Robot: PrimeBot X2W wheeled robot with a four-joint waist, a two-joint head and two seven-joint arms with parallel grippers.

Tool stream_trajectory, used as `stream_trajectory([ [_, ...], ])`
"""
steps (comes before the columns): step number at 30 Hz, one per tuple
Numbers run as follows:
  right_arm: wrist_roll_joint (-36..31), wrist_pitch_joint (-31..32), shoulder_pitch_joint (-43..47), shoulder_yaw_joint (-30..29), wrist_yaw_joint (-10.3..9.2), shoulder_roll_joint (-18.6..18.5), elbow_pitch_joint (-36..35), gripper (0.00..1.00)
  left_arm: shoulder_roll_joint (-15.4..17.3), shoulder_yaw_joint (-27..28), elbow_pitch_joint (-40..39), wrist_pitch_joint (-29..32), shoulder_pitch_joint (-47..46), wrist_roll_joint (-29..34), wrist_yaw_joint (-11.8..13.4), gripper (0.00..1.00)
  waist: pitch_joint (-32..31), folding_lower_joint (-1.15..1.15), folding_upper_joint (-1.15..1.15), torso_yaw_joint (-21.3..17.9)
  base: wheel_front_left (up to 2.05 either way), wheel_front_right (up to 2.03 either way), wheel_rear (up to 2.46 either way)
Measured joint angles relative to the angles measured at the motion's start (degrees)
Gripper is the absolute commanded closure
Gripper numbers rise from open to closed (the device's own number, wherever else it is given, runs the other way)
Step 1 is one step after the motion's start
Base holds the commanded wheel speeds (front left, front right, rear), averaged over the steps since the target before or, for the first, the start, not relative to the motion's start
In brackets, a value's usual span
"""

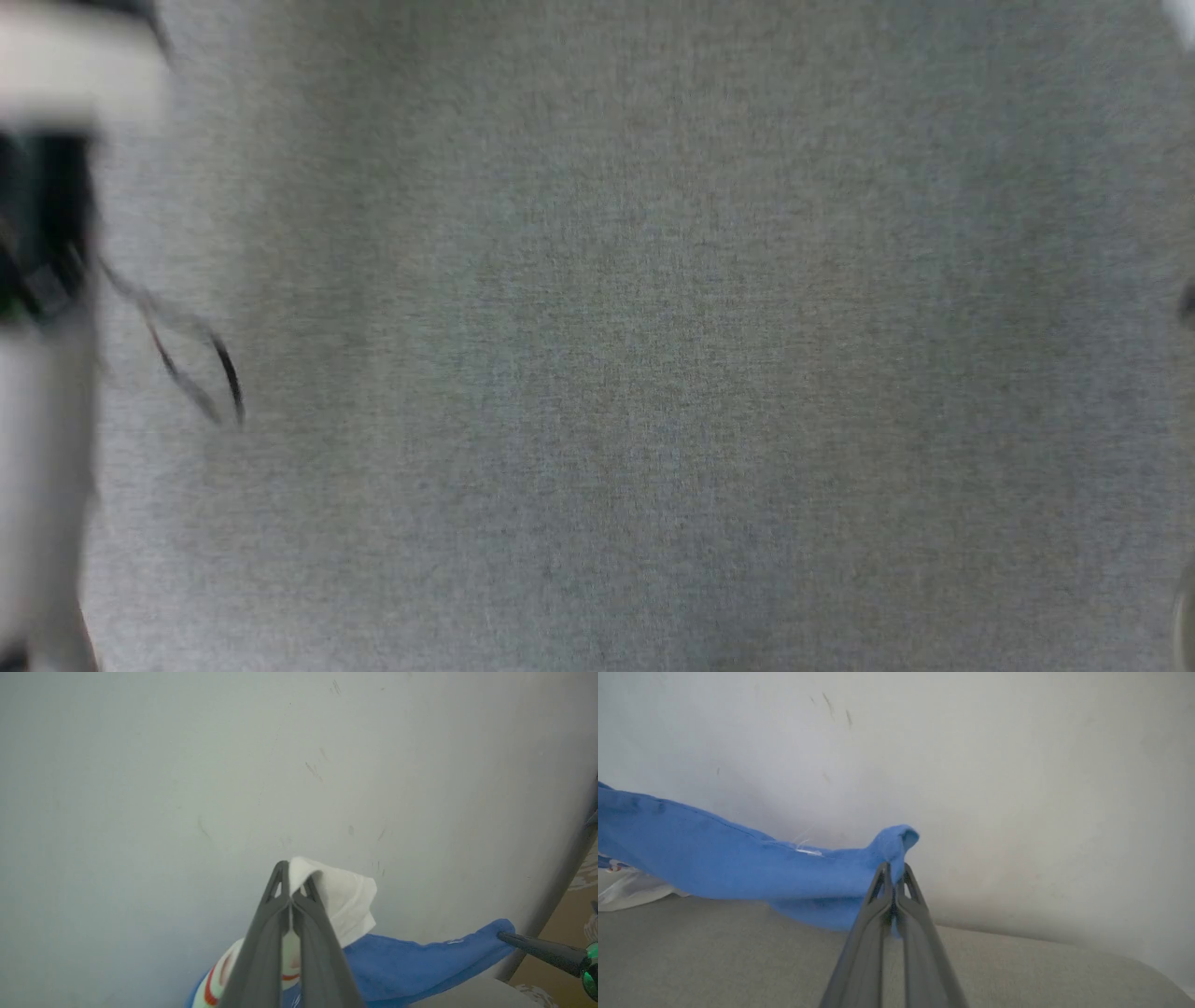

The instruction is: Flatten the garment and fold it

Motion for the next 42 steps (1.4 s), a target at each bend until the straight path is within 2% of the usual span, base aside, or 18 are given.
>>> stream_trajectory([
  [5, 3.69, 2.45, 18.35, -3.81, 0.00, 0.73, -11.38, 1.00, 0.47, -0.27, -11.24, -0.02, 18.20, -1.93, 1.70, 1.00, -4.06, -0.01, 0.00, 0.29, 0.00, 0.00, 0.00],
  [8, 5.04, 2.55, 27.57, -5.16, 0.00, 2.97, -16.07, 1.00, 0.73, -1.07, -15.37, -0.20, 28.33, -2.22, 2.97, 1.00, -6.54, -0.01, 0.00, 0.42, 0.00, 0.00, 0.00],
  [13, 6.78, 2.68, 40.80, -6.14, 0.00, 6.21, -20.47, 1.00, 0.90, -2.66, -18.61, -0.19, 42.20, -4.09, 3.76, 1.00, -10.59, -0.01, 0.00, 0.56, 0.00, 0.00, 0.00],
  [17, 7.78, 3.34, 50.15, -7.48, 0.00, 7.23, -21.56, 1.00, 2.08, -4.64, -18.49, 1.82, 50.81, -6.19, 3.76, 1.00, -13.77, -0.01, 0.00, 0.62, 0.00, 0.00, 0.00],
  [21, 8.53, 4.89, 58.34, -8.29, 0.00, 6.90, -22.19, 1.00, 2.57, -5.47, -17.90, 4.42, 57.70, -11.44, 3.48, 1.00, -16.91, 0.00, 0.00, 0.75, 0.00, 0.00, 0.00],
  [30, 12.05, 10.63, 73.25, -11.38, 0.00, 7.67, -23.73, 1.00, 6.79, -9.33, -18.62, 12.81, 71.10, -19.46, 3.03, 1.00, -23.83, 0.00, 0.00, 0.96, 0.00, 0.00, 0.00],
  [36, 14.68, 15.34, 80.18, -11.66, -0.01, 8.15, -25.29, 1.00, 9.09, -10.89, -20.30, 17.11, 76.78, -22.86, 4.67, 1.00, -27.30, 0.00, 0.00, 1.13, 0.00, 0.00, 0.00],
  [42, 17.66, 21.65, 85.95, -11.88, 0.00, 8.12, -27.98, 1.00, 10.81, -10.72, -23.69, 18.70, 80.88, -25.71, 5.80, 1.00, -29.14, 0.00, 0.00, 1.25, 0.00, 0.00, 0.00],
])
